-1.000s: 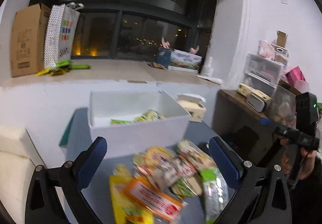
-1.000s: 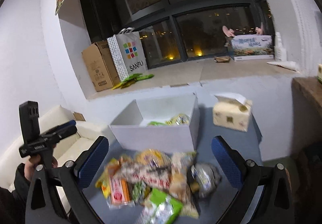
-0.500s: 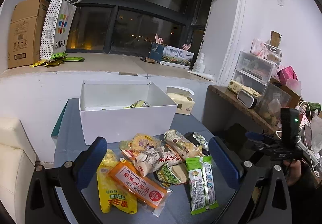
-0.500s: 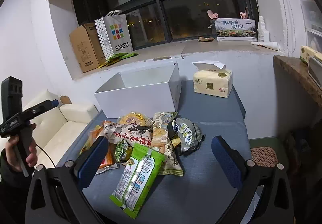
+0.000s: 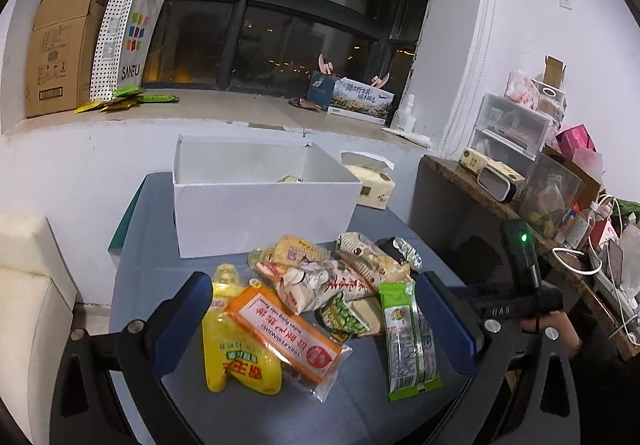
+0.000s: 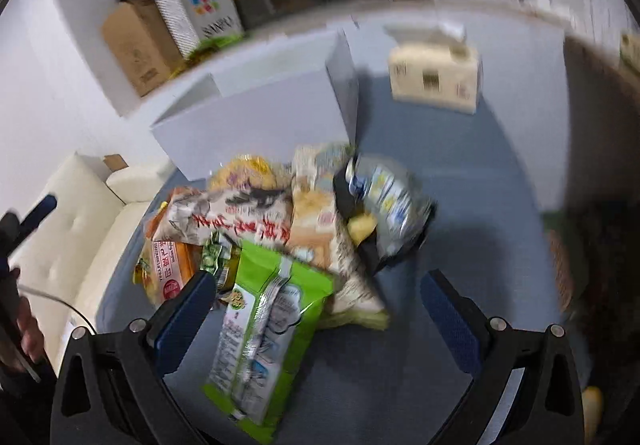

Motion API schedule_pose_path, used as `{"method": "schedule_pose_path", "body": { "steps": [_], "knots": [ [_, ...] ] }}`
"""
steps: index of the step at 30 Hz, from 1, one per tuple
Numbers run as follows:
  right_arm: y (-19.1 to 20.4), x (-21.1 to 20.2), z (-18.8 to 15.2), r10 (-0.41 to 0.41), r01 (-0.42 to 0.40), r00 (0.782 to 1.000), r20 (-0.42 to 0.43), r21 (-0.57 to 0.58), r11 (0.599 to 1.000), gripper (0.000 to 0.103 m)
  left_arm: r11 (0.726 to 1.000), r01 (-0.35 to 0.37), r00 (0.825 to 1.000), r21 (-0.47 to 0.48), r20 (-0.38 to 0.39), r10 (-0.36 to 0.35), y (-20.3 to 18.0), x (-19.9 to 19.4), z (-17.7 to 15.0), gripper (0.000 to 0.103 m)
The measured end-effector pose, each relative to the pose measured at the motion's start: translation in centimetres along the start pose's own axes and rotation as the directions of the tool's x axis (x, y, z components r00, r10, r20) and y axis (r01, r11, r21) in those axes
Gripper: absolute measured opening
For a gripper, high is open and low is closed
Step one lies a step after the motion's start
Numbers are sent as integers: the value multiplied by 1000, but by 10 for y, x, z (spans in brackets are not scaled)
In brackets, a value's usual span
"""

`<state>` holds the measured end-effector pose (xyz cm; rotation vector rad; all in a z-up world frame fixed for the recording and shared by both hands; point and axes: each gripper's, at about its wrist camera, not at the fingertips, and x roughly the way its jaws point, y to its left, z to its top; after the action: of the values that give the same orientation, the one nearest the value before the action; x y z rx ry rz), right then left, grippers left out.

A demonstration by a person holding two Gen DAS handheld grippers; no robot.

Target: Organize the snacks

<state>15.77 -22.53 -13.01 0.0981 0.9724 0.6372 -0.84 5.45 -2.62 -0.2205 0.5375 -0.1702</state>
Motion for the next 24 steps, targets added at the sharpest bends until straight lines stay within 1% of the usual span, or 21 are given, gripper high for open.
{"method": "schedule_pose_path", "body": {
  "steps": [2,4,5,6,7,8,9,10,11,13,14,15,17,19,20,21,24],
  "knots": [
    [7,10,-13,14,-13,999,-46,19,1000,103,1000,-1,1000,-10,-16,1,3,4,-4,103],
    [16,21,-25,-14,16,996,-94,19,1000,103,1000,-1,999,-17,-34,0,5,9,-8,103],
    [19,25,-30,-15,17,994,-107,17,1000,103,1000,-3,999,-19,-43,2,6,12,-10,103],
    [21,28,-32,-5,6,994,-113,12,1000,95,1000,-7,998,-20,-55,6,7,16,-13,103],
    [24,32,-35,10,-10,992,-125,2,1000,63,1000,-14,997,-21,-70,12,9,20,-16,103],
    [26,32,-36,37,-37,992,-123,3,999,51,999,-21,996,-24,-84,18,11,24,-19,103],
    [27,27,-35,52,-53,993,-101,-1,999,41,999,-27,995,-33,-99,23,14,28,-22,103],
    [28,23,-35,54,-55,995,-84,-12,998,21,999,-26,994,-47,-111,20,18,32,-25,103],
    [30,16,-35,58,-60,996,-64,-28,998,21,998,-22,992,-66,-126,13,23,36,-29,103],
    [35,7,-35,56,-58,998,-44,-55,997,16,995,-23,988,-100,-153,8,33,45,-34,103],
    [37,2,-35,68,-70,997,-34,-63,996,15,994,-22,986,-110,-166,3,37,49,-37,103],
    [39,-5,-36,78,-79,997,-22,-77,994,13,993,-22,982,-115,-186,0,42,54,-39,103],
    [45,-18,-35,73,-71,997,10,-106,992,13,993,-31,974,-113,-227,4,52,64,-43,103],
    [48,-33,-34,90,-85,995,37,-124,989,13,994,-37,963,-107,-269,7,61,74,-48,103],
    [49,-37,-31,92,-86,995,46,-129,988,13,994,-50,954,-92,-299,20,66,80,-52,103],
    [51,-44,-30,94,-85,994,59,-143,986,13,996,-51,950,-78,-312,24,69,84,-54,103],
    [54,-49,-25,100,-88,992,75,-150,985,13,999,-46,927,-24,-374,34,74,97,-64,103]
  ]
}}
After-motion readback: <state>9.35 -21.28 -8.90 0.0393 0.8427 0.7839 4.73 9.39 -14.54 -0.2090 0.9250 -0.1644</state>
